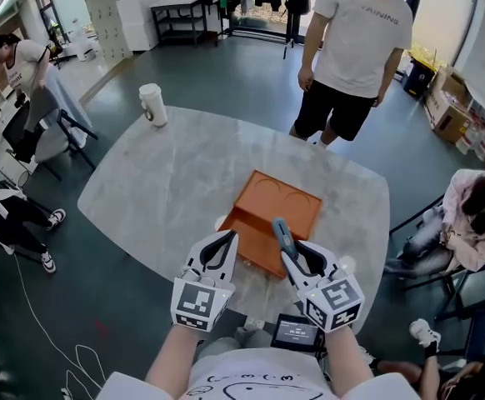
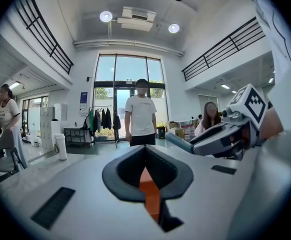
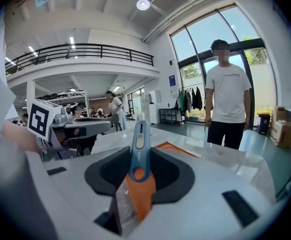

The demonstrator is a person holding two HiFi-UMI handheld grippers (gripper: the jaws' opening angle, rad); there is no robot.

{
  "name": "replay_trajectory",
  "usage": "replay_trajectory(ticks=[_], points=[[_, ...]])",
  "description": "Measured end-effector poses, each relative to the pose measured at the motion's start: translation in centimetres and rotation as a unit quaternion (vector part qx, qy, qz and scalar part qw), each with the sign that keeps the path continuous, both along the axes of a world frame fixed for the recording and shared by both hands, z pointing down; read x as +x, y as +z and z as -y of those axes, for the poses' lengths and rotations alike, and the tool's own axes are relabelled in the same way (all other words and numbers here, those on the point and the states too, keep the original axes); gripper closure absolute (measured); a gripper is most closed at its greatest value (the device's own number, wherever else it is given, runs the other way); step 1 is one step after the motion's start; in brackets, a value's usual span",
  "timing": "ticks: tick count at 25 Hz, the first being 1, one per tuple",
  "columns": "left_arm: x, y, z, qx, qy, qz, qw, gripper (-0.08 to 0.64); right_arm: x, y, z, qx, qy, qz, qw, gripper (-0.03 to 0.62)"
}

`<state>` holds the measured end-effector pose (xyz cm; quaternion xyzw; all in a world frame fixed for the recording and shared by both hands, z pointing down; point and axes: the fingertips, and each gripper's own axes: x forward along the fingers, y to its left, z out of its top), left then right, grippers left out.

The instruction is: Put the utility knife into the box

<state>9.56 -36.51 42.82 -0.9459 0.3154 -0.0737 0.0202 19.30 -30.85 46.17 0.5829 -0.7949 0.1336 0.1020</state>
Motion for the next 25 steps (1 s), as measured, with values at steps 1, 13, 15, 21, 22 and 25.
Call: replay_trajectory(ticks=[1,13,15,21,22,25], points=[[0.0,0.2,0.2,-0.002,-0.002,0.001,1.0000,0.545,0.0,0.2,0.3,-0.004,-0.005,-0.001,1.000,0.459],[-0.6,1.5,3.3,-0.026,-0.007,0.008,0.9996,0.545,-0.9,3.4,3.4,-0.067,-0.024,-0.010,0.997,0.459],[-0.6,2.3,4.0,-0.034,-0.004,0.010,0.9994,0.545,-1.2,4.7,4.0,-0.083,-0.026,-0.014,0.996,0.459],[-0.2,4.3,5.2,-0.048,0.014,0.017,0.9986,0.545,-1.5,9.0,4.9,-0.142,-0.033,-0.029,0.989,0.459],[-0.1,4.5,5.3,-0.050,0.015,0.018,0.9985,0.545,-1.5,9.5,5.1,-0.153,-0.035,-0.030,0.987,0.459],[-0.1,5.0,6.0,-0.056,0.018,0.022,0.9980,0.545,-1.6,11.5,5.7,-0.192,-0.040,-0.039,0.980,0.459]])
